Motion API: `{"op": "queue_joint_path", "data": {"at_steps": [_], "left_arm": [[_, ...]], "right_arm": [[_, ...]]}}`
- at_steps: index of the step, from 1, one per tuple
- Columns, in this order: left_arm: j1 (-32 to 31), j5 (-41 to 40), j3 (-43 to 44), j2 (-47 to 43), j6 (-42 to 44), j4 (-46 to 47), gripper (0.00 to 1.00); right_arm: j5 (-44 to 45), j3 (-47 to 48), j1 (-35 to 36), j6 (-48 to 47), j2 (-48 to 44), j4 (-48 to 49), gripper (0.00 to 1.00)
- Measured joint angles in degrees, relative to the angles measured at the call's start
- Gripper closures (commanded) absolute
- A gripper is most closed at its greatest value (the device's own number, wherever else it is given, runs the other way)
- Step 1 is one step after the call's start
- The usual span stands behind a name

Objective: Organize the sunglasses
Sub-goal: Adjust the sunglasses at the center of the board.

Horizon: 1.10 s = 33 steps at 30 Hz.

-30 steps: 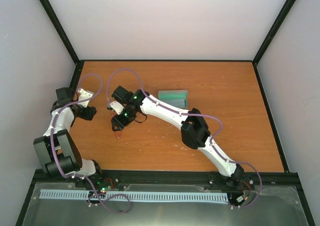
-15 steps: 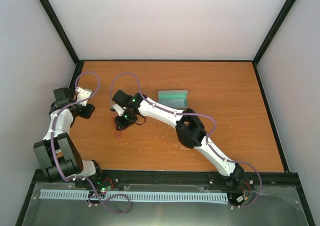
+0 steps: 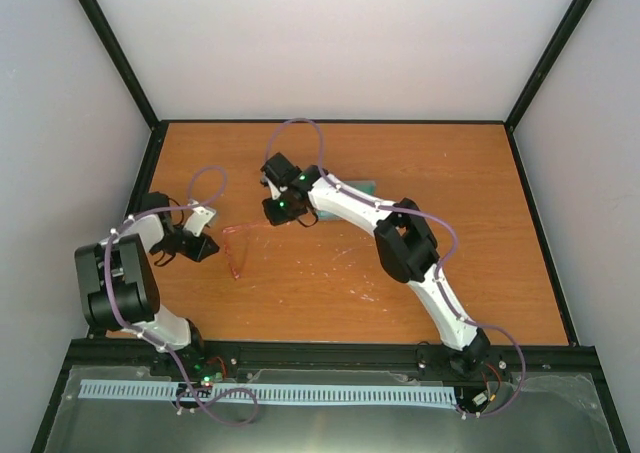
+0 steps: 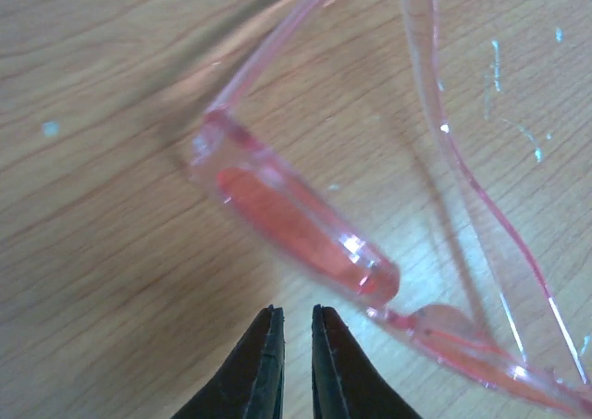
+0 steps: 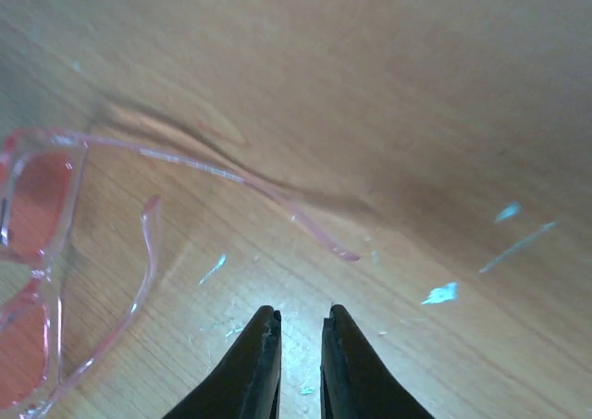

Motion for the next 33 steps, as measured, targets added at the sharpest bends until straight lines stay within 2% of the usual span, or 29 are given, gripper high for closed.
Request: {"op": "queue_joint_path", "data": {"at_steps": [6,12,14,17,21,25,33], "left_arm": [[-5.27,1.42,2.84,6.71,-1.38,0.13,0.86],[-8.96,1.4,4.74,10.32,-3.39,1.92,0.81],[-9.51,1.2,5.81,11.26,-3.82,2.6,0.76],[-9.68,0.96,7.74,12.81,-4.35,3.8,0.72],[-9.86,0.52,10.32,14.73,-5.16,5.14,0.69],[-10.6,0.79,12.33,16.68,-6.29,6.88,0.69],[-17.38,2.27,12.87,18.16,-11.06,11.13,0.7]], "right_arm": [[3.15,-0.17,-1.05,-0.83,-3.98,1.53,0.83],[6.8,-1.05,-1.14,-2.91,-6.58,1.66,0.63],[7.91,-1.2,-1.31,-3.54,-6.93,1.79,0.62],[8.39,-1.14,-1.79,-4.98,-6.8,1.7,0.64],[6.75,4.48,-2.4,-6.21,-3.06,0.15,0.67],[3.78,10.12,-2.62,-6.54,2.32,0.17,0.75],[-0.07,10.32,-2.38,-6.71,6.21,-1.51,0.81]]}}
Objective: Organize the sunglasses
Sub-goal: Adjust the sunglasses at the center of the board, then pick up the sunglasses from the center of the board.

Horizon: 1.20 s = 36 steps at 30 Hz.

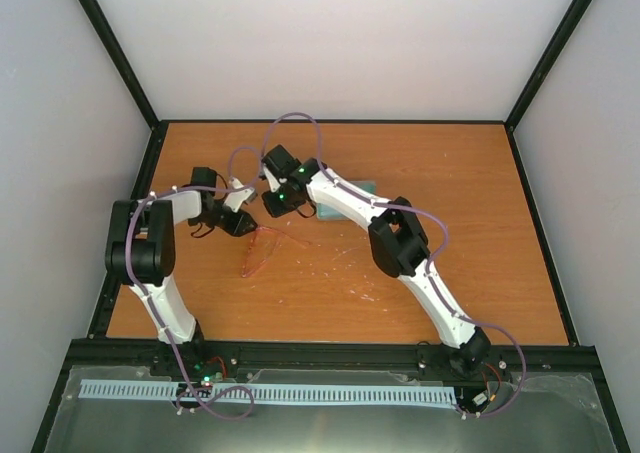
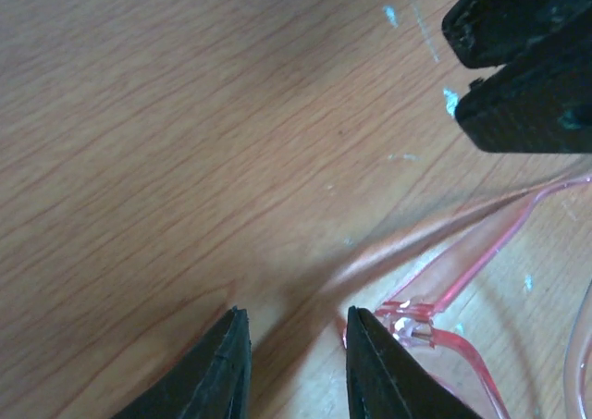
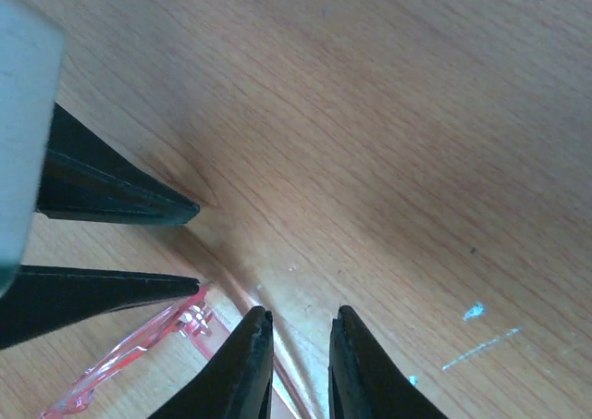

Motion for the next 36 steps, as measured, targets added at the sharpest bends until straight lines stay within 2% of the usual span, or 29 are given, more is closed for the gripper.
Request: {"op": "queue_joint_path", "data": {"at_steps": [4,9,12,15,17,18,20,23,27,32,36], "left_arm": [[-1.46,0.68,-0.02,0.13,-2.1,0.68,0.7],[-3.52,1.31,-0.02,0.17,-2.69,0.57,0.7],[-6.67,1.73,-0.02,0.2,-2.67,0.17,0.7],[-10.91,1.99,-0.07,0.2,-2.69,-0.07,0.69],[-13.09,1.88,-0.07,0.2,-2.89,-0.04,0.64],[-13.62,1.46,-0.04,0.11,-3.02,0.24,0.58],[-13.94,0.48,0.07,-0.37,-3.5,0.68,0.36],[-10.34,-1.7,2.25,-1.4,-4.92,0.66,0.25],[-0.92,-3.08,9.73,-1.7,-6.97,0.7,0.25],[12.2,-3.87,17.79,-2.05,-7.17,0.7,0.27],[17.86,-4.76,17.9,-3.04,-4.76,-1.55,0.28]], "right_arm": [[-0.31,-2.56,-0.42,-0.2,-1.18,0.02,0.77],[2.05,-13.35,-0.44,-0.61,-7.28,0.13,0.74],[4.11,-20.44,-0.87,-0.63,-12.76,0.35,0.73],[6.6,-26.86,-1.75,-0.76,-19.23,1.44,0.68],[8.13,-31.19,-1.97,-1.27,-24.24,3.13,0.62],[8.52,-33.05,-1.81,-1.51,-26.51,3.85,0.6],[8.48,-37.64,-1.36,-2.99,-31.63,5.57,0.56],[7.63,-43.5,-0.42,-7.26,-38.27,8.41,0.51],[5.73,-46.88,2.54,-14.78,-42.07,11.61,0.48],[3.54,-46.95,8.81,-25.81,-39.67,13.44,0.45],[3.61,-44.63,13.11,-33.77,-33.38,13.99,0.43]]}}
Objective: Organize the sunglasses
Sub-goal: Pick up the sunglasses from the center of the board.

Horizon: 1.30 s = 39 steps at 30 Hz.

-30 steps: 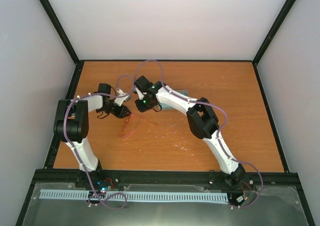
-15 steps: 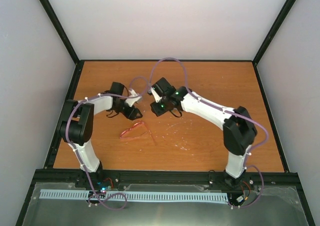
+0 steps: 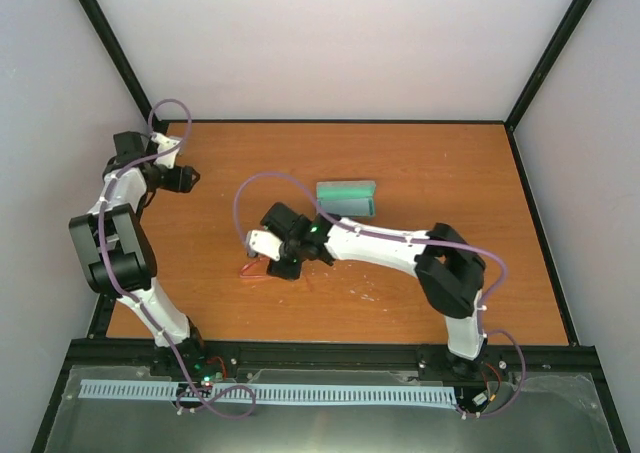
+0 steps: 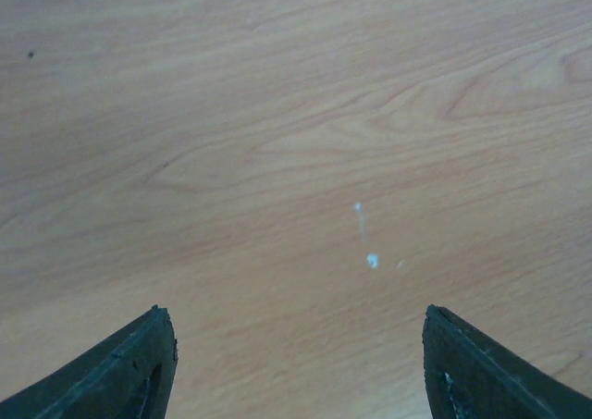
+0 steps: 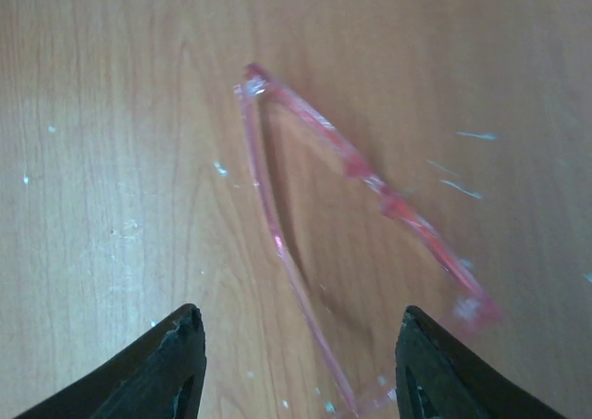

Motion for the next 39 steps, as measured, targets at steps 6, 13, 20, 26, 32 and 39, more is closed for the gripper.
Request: {"op": "queue_joint_path", "data": {"at_steps": [6,13,20,26,32,39], "left_arm": [[4.5,-0.04,-2.6,-2.05,3.63,-3.02,0.28],[8.2,0.63,-5.68,-4.04,5.6,-3.58,0.28],[8.26,1.51,-8.0,-4.24,6.01,-3.58,0.28],[8.26,1.81,-8.33,-4.24,6.08,-3.52,0.28],[8.26,2.32,-8.76,-4.46,6.21,-3.43,0.29],[8.26,2.43,-9.73,-4.66,6.45,-3.37,0.29]], "right_arm": [[0.35,0.61,2.99,-10.12,5.51,2.71,0.39],[2.78,5.51,2.99,-16.11,8.85,5.33,0.39],[3.32,7.32,2.75,-20.65,10.67,6.1,0.41],[3.72,7.76,2.1,-23.04,13.68,5.51,0.45],[4.61,10.32,0.76,-24.09,17.09,5.51,0.46],[4.17,11.52,-0.39,-25.55,17.73,5.62,0.49]]}}
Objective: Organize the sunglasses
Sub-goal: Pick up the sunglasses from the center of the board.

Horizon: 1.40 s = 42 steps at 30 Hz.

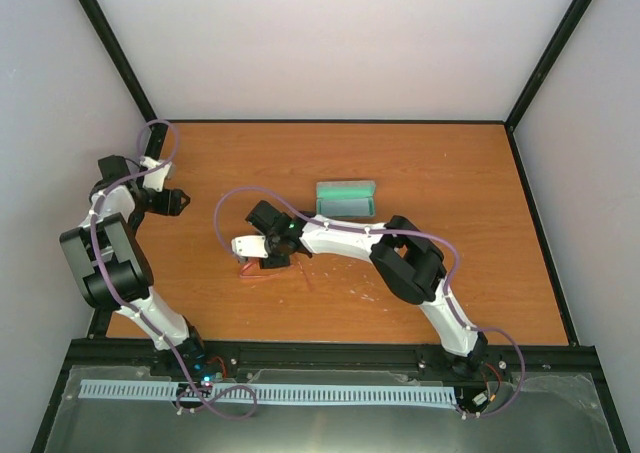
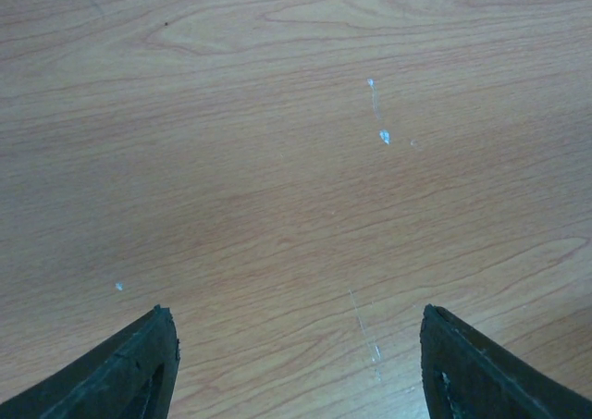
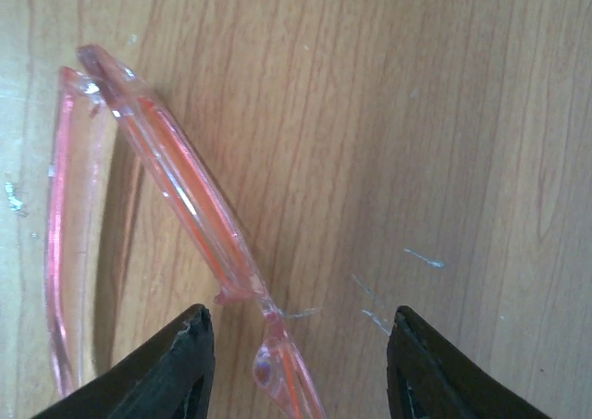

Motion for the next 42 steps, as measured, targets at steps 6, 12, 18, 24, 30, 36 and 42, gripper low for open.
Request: {"op": "queue_joint_path", "data": {"at_steps": [6,12,18,24,30,36,42], "left_arm": [[0.0,0.2,0.0,0.0,0.02,0.2,0.3],[0.0,0.31,-0.24,0.0,0.07,0.42,0.3],[0.0,0.68,-1.6,0.0,0.31,0.74,0.31],[0.0,1.11,-2.1,0.0,0.76,0.83,0.32],[0.0,1.7,-2.29,0.0,0.98,0.98,0.35],[-0.07,4.81,-2.29,-0.46,1.07,0.66,0.43],[-3.37,8.94,-2.27,-6.16,1.81,0.02,0.62]], "right_arm": [[-2.91,0.46,-0.07,-1.11,0.44,-1.05,0.53],[-4.98,1.33,-0.04,-1.53,1.66,-1.79,0.56],[-5.66,1.9,-0.07,-1.81,3.1,-1.92,0.69],[-5.95,2.38,-0.07,-1.7,3.52,-1.95,0.87],[-5.68,2.58,-0.07,-1.73,3.52,-2.45,0.97],[-4.66,3.28,-0.24,0.55,3.5,-3.32,0.97],[-8.96,11.91,-4.28,11.1,3.02,-7.67,0.97]]}}
